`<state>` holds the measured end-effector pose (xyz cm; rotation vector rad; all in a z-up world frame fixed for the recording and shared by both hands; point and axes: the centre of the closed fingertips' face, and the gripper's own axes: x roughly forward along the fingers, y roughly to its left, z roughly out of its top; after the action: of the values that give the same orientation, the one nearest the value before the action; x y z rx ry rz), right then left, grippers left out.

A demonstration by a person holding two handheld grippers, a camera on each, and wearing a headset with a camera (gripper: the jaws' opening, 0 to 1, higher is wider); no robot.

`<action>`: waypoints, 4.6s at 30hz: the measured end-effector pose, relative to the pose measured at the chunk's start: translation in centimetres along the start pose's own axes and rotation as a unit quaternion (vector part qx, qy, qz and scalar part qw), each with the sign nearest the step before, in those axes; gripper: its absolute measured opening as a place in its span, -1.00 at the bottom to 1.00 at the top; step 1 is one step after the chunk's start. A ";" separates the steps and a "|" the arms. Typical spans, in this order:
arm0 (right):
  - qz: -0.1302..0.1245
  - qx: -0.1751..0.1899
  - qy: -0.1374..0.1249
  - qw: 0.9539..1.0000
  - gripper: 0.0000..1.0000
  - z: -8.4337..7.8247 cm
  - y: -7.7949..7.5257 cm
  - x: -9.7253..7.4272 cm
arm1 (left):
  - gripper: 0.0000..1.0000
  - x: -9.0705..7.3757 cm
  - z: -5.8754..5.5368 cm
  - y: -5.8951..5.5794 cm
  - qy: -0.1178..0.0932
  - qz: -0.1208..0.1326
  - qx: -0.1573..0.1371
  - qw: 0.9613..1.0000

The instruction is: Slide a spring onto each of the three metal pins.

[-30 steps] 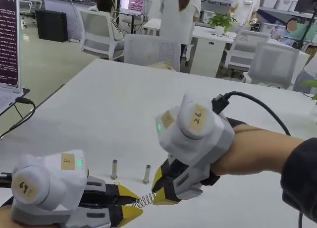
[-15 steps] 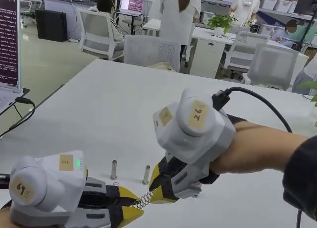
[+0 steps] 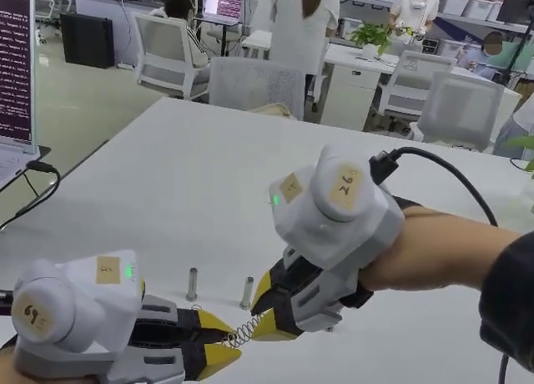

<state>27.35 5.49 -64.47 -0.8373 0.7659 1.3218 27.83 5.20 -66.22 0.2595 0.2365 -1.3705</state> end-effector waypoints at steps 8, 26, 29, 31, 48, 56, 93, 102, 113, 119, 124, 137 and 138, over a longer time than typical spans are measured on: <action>0.002 0.012 -0.014 1.000 -0.77 0.0 0.1 0.1 | -0.98 -0.1 0.5 0.0 -0.017 -0.002 -0.014 1.000; 0.008 0.031 -0.036 0.999 -0.83 0.9 -0.2 0.1 | -0.97 -0.3 1.0 0.5 -0.040 0.007 -0.034 0.999; 0.010 0.030 -0.028 0.999 -0.83 0.9 -0.2 0.0 | -0.97 -0.2 1.1 0.6 -0.041 0.008 -0.031 0.999; 0.011 0.028 -0.022 0.999 -0.83 1.0 -0.3 -0.1 | -0.96 -0.1 1.1 0.6 -0.042 0.009 -0.029 0.999; 0.015 0.020 0.023 0.999 -0.85 0.4 -0.4 -0.2 | -0.95 1.1 1.1 0.6 -0.032 0.002 -0.022 0.999; 0.020 0.022 0.035 0.999 -0.85 0.1 -0.3 -0.1 | -0.95 1.7 1.0 0.4 -0.027 -0.004 -0.024 0.999; 0.018 0.032 0.077 0.996 -0.85 -2.1 -2.0 0.4 | -0.26 -0.9 -1.8 2.2 -0.011 0.041 -0.064 0.997; 0.014 0.032 0.079 0.996 -0.85 -2.3 -2.6 0.5 | 0.02 -2.1 -2.6 3.1 -0.009 0.072 -0.078 0.994; 0.011 0.035 0.081 0.996 -0.85 -2.6 -3.8 0.6 | 0.36 -3.3 -3.9 3.6 -0.004 0.107 -0.086 0.991; 0.009 0.036 0.081 0.996 -0.85 -2.7 -4.4 0.5 | 0.43 -3.7 -4.8 3.5 0.007 0.121 -0.087 0.989; 0.008 0.036 0.082 0.996 -0.84 -2.9 -4.7 0.5 | 0.45 -4.0 -5.0 3.5 0.004 0.128 -0.094 0.987; -0.001 0.047 0.094 0.994 -0.84 -4.0 -7.5 0.8 | 0.45 -4.1 -5.0 3.5 0.003 0.134 -0.100 0.986; -0.001 0.047 0.097 0.994 -0.84 -4.2 -7.8 0.9 | 0.46 -4.1 -5.1 3.5 0.003 0.134 -0.100 0.986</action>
<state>35.19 1.93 -66.70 -0.8986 0.9727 1.2040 30.43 11.25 -69.58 0.1223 0.3308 -1.0709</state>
